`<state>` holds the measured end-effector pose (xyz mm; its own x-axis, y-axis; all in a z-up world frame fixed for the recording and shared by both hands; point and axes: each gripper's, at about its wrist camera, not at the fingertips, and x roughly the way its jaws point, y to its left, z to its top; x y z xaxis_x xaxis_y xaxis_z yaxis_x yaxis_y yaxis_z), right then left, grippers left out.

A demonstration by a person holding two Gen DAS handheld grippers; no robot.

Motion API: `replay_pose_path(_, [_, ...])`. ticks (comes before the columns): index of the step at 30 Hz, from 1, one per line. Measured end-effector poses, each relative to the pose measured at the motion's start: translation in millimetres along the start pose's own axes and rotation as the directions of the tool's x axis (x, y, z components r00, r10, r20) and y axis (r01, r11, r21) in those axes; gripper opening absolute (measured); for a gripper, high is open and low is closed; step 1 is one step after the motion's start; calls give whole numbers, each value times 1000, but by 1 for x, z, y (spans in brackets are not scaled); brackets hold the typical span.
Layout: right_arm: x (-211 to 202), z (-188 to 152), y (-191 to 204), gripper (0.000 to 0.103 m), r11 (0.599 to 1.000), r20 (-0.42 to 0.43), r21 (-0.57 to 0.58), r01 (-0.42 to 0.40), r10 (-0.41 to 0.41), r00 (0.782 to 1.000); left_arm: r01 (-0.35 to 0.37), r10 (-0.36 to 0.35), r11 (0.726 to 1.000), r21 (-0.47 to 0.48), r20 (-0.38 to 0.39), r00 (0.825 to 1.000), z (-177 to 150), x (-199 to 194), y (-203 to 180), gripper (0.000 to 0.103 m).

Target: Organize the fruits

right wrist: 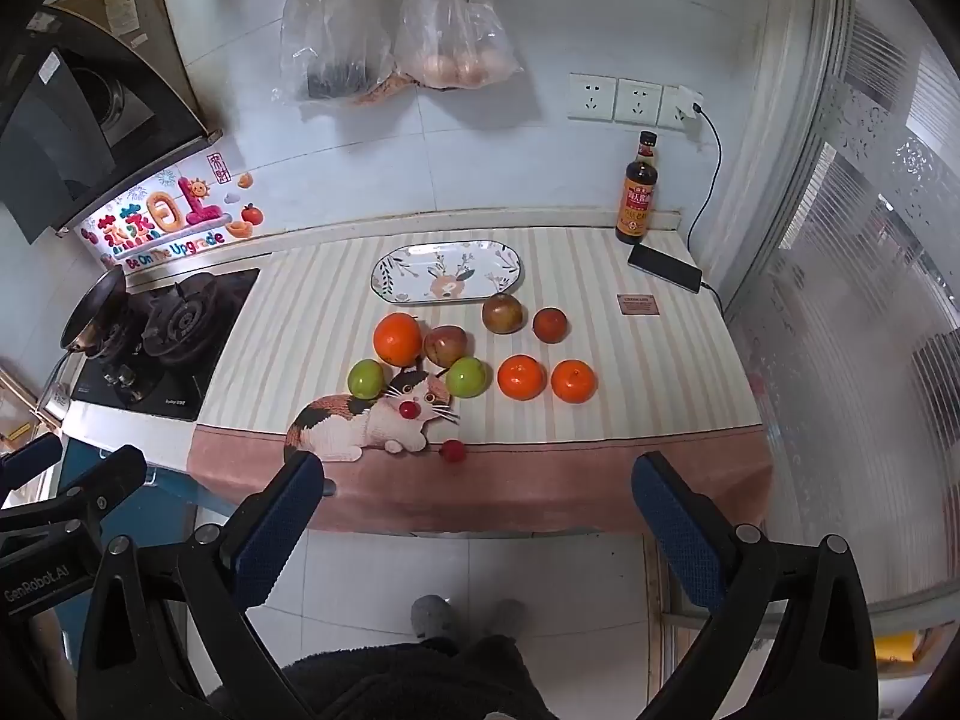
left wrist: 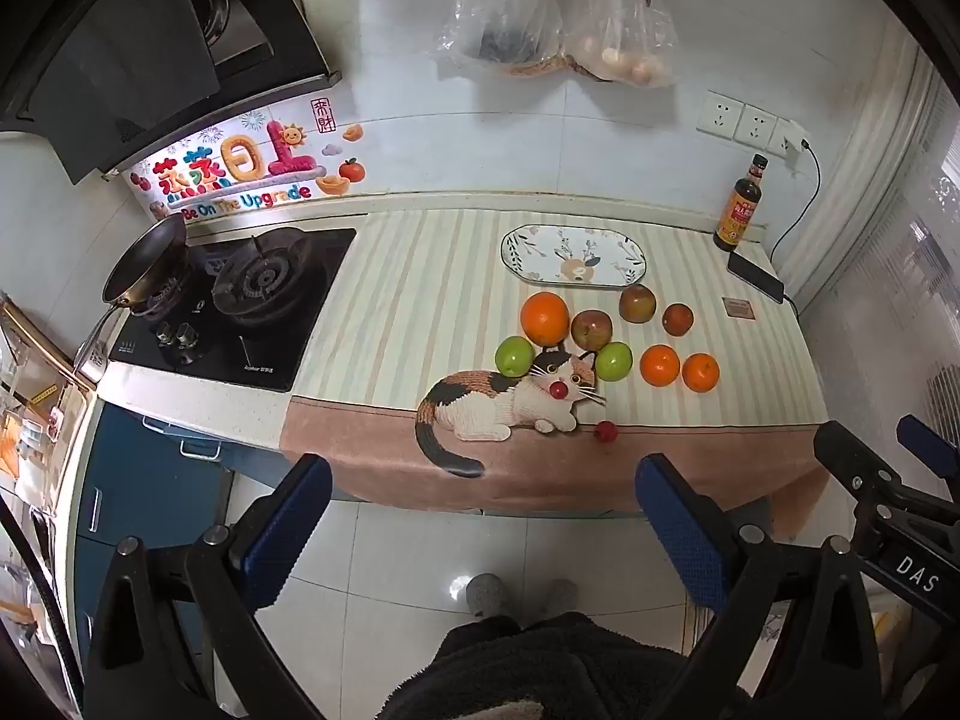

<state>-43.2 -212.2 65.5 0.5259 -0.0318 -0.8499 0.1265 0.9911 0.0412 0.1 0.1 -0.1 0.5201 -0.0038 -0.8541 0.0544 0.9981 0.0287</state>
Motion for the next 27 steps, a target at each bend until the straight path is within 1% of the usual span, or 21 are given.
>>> replay_pose_path(16, [0, 4, -5, 103, 1000, 5, -1, 6, -6, 1000, 3, -3, 1000, 0, 0, 1000, 2, 3, 2, 103])
replay_pose_path(17, [0, 4, -6, 103, 1000, 5, 0, 4, -4, 1000, 3, -3, 1000, 1, 1, 1000, 3, 2, -2, 103])
replay_pose_path(27, [3, 3, -6, 103, 1000, -2, 5, -1, 1, 1000, 1, -1, 1000, 2, -2, 1000, 5, 3, -5, 103])
